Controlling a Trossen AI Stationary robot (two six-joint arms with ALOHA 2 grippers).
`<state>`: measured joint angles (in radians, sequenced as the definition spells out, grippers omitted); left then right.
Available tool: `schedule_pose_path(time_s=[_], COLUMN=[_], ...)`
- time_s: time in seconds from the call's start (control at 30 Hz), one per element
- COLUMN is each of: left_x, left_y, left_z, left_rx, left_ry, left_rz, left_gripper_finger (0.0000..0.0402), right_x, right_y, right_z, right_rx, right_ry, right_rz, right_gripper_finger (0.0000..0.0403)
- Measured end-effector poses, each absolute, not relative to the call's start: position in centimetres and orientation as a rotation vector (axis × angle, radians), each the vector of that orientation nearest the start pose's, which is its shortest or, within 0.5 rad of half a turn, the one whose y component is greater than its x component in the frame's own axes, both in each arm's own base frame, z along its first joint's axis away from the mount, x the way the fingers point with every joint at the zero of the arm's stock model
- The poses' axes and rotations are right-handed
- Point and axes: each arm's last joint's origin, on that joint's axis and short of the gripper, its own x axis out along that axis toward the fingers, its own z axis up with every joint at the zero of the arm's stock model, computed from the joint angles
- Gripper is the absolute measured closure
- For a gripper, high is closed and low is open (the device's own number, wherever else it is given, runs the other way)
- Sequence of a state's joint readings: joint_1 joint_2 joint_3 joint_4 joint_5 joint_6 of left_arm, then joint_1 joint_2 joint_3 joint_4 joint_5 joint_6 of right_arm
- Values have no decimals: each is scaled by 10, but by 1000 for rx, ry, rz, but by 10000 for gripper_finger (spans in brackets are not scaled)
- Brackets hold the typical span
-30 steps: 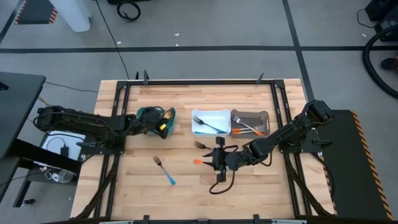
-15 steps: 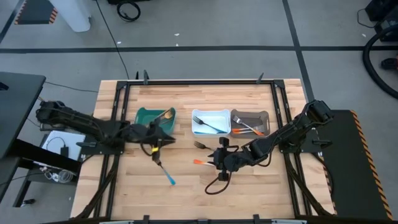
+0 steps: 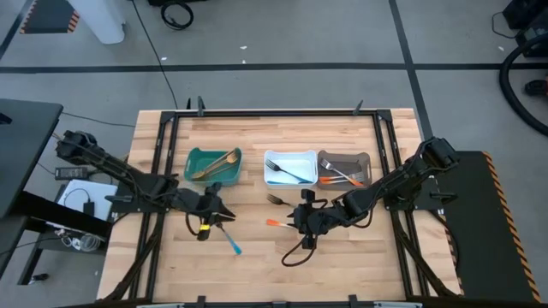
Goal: Sort silverware by color (type)
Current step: Put the left blue fork into the white bin
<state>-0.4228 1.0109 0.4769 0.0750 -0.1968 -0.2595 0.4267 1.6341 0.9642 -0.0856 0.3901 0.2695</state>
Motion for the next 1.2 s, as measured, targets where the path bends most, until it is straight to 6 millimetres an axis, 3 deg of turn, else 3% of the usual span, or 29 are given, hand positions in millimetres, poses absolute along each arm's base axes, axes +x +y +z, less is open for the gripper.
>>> schedule_pose_path(time_s=[0.57,0.93,1.2], left_x=[199,199,194], left_y=[-87,-90,-101], left_z=[193,191,191], left_rx=[-148,-172,-160], left_ry=[554,576,592], left_rz=[-136,-185,-238], left_gripper_finger=[348,280,276], right_x=[309,309,309], right_y=[129,129,129], right_z=[197,197,197], right_rx=[-19,-15,-1], right_ry=[693,693,691], right_rz=[-47,-49,-53], right_gripper_finger=[285,285,285])
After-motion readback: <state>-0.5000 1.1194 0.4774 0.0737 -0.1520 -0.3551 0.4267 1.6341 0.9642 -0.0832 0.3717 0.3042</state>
